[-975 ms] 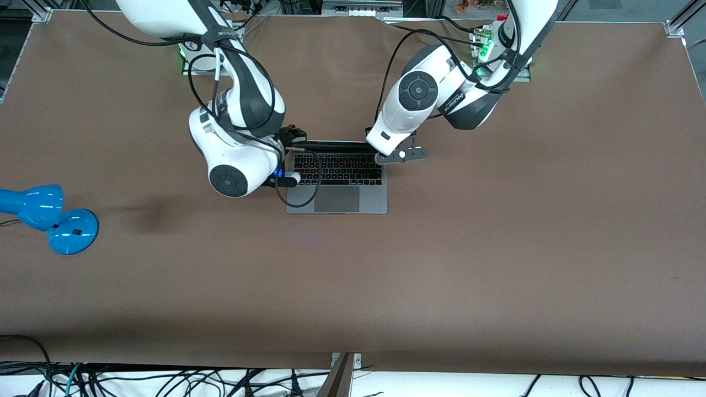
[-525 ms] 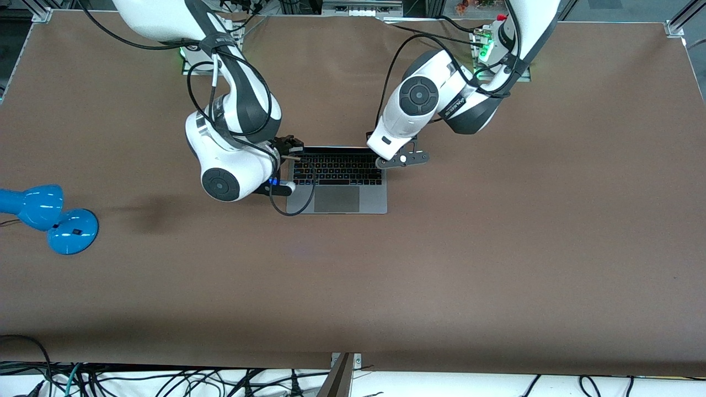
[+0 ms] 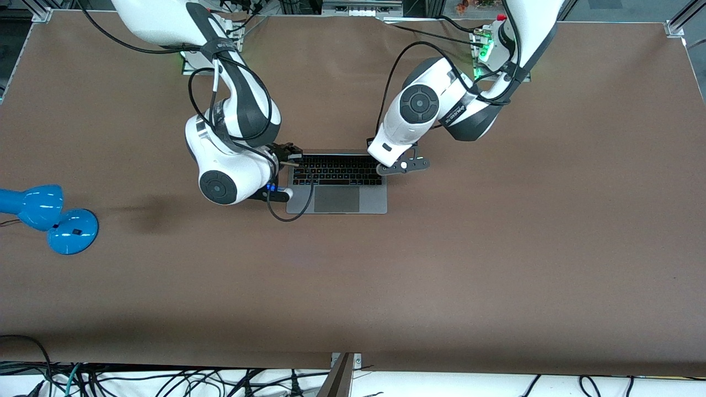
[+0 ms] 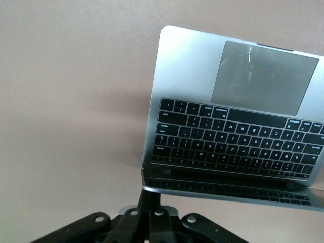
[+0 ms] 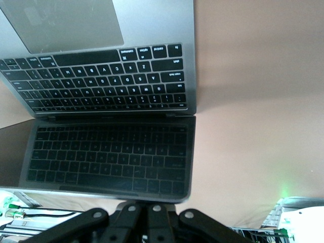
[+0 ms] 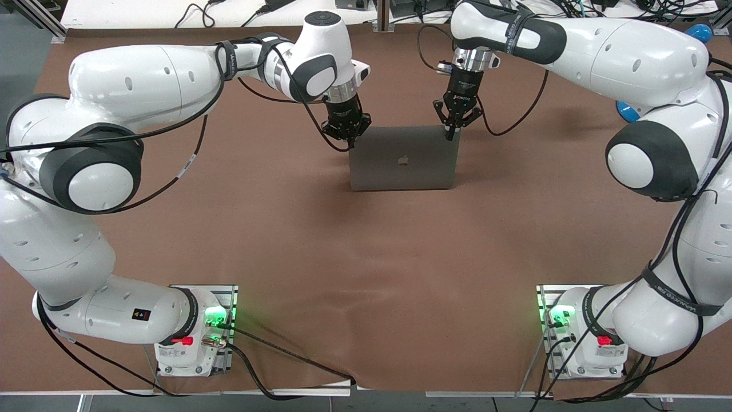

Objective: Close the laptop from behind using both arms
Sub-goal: 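Push the screen back edge forward with both grippers, tilting it down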

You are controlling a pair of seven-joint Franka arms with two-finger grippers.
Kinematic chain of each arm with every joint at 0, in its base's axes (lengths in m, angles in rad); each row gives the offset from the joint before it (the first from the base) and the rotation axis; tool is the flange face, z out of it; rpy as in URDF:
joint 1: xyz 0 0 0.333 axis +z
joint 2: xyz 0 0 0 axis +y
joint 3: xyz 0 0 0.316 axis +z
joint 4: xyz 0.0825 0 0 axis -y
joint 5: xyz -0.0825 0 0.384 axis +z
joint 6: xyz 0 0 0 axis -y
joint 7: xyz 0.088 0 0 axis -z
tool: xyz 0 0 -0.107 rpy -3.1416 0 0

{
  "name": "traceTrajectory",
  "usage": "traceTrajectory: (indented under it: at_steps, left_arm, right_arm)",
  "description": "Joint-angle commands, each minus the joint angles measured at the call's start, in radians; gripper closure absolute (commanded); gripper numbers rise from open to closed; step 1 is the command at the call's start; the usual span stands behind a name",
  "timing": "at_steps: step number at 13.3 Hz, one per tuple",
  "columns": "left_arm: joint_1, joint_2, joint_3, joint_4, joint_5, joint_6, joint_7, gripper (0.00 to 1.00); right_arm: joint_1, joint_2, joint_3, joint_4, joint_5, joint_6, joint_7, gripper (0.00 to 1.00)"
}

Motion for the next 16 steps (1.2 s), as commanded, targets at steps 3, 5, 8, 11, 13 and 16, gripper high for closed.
traceTrajectory:
  at_steps: [3,5,8,11,13,16]
  left_arm:
    - [-0.007,0.056,0.001,0.049,0.057,0.015,-0.033,1.0]
    - [-0.011,0.067,0.006,0.05,0.058,0.034,-0.037,1.0]
    - [-0.013,0.083,0.007,0.059,0.058,0.035,-0.037,1.0]
    - [-0.014,0.11,0.006,0.084,0.101,0.039,-0.068,1.0]
    - [-0.014,0.129,0.006,0.092,0.126,0.039,-0.083,1.0]
    - [-0.016,0.141,0.006,0.093,0.127,0.041,-0.083,1.0]
  right_arm:
    - [0.0,0.032,-0.002,0.037,-0.015,0.033,0.001,1.0]
    - [0.0,0.038,-0.002,0.037,-0.015,0.052,0.001,1.0]
    - [0.0,0.046,-0.004,0.037,-0.015,0.08,-0.019,1.0]
    - [0.0,0.052,-0.008,0.039,-0.041,0.1,-0.028,1.0]
    - [0.0,0.059,-0.01,0.039,-0.044,0.128,-0.04,1.0]
    - [0.0,0.064,-0.016,0.04,-0.067,0.137,-0.045,1.0]
